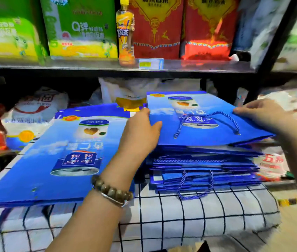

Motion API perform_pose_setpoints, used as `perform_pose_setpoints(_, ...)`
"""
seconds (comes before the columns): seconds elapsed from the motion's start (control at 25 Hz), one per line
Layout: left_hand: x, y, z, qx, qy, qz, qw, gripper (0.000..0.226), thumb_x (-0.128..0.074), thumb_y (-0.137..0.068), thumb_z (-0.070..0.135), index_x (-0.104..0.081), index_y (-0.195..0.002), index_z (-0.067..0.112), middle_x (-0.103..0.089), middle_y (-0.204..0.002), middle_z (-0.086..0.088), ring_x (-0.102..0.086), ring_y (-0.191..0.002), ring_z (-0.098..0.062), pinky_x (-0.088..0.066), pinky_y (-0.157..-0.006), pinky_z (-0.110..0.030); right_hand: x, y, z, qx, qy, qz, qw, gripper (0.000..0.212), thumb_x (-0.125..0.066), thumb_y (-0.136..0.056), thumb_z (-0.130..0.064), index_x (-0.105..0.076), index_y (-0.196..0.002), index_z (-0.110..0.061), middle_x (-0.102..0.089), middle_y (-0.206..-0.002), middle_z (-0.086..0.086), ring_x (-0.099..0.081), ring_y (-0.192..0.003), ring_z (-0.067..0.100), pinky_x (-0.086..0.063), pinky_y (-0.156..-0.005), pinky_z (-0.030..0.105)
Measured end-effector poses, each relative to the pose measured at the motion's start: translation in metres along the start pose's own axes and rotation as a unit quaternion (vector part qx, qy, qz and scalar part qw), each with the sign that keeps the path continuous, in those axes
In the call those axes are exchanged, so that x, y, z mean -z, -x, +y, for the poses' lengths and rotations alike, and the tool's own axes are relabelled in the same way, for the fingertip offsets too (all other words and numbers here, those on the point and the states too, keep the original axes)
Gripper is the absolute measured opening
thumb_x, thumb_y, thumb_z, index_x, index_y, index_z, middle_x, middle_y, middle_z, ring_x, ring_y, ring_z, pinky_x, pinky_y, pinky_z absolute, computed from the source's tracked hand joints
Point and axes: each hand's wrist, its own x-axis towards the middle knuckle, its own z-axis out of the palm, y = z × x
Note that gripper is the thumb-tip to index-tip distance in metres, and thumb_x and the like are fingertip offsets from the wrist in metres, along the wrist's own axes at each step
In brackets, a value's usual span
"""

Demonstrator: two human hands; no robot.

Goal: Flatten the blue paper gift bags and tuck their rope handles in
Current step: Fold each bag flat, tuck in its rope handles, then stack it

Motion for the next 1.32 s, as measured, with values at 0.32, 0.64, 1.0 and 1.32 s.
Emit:
perform_pose_setpoints(0.32, 0.0, 0.02, 0.019, -0.13, -0.248, -0.05, 0.959, 0.035, -0.034, -0.096, 0.035, -0.056, -0.12, 0.023, -0.052, -0.123, -0.003, -0.049, -0.112, -0.027, -0.042, -0.085, -0.037, -0.022, 0.007, -0.007, 0.117, 0.23, -0.004, 0.966, 0.036, -0.057, -0.086, -0.036, -0.065, -0.11, -0.009, -0.063, -0.117, 0.015, -0.057, -0.107, 0.031, -0.042, -0.087, 0.035)
perform_pose_setpoints(0.64, -0.046, 0.033, 0.005, -0.129, -0.269, -0.234, 0.925, 0.049, -0.016, -0.098, 0.043, -0.03, -0.142, 0.026, -0.021, -0.154, -0.004, -0.018, -0.14, -0.025, -0.018, -0.112, -0.041, -0.063, 0.042, -0.002, 0.112, 0.293, -0.273, 0.91, 0.059, -0.025, -0.093, -0.055, -0.019, -0.145, -0.028, -0.014, -0.155, 0.003, -0.013, -0.142, 0.019, -0.015, -0.111, 0.035)
perform_pose_setpoints(1.0, -0.038, 0.034, 0.01, -0.128, -0.234, -0.214, 0.94, 0.046, -0.023, -0.098, 0.042, -0.034, -0.14, 0.027, -0.023, -0.152, -0.009, -0.026, -0.135, -0.027, -0.022, -0.108, -0.042, -0.064, 0.039, -0.003, 0.095, 0.291, -0.246, 0.919, 0.06, -0.029, -0.088, -0.06, -0.031, -0.141, -0.031, -0.026, -0.152, 0.001, -0.026, -0.138, 0.019, -0.024, -0.111, 0.038)
perform_pose_setpoints(1.32, 0.063, 0.078, -0.051, -0.183, -0.152, -0.102, 0.966, 0.056, -0.025, -0.08, 0.057, -0.048, -0.128, 0.04, -0.04, -0.14, 0.015, -0.034, -0.125, -0.002, -0.022, -0.105, -0.022, -0.086, 0.091, -0.062, 0.344, 0.218, -0.011, 0.913, 0.034, -0.058, -0.084, -0.035, -0.064, -0.112, -0.015, -0.061, -0.114, 0.006, -0.054, -0.107, 0.03, -0.043, -0.087, 0.042)
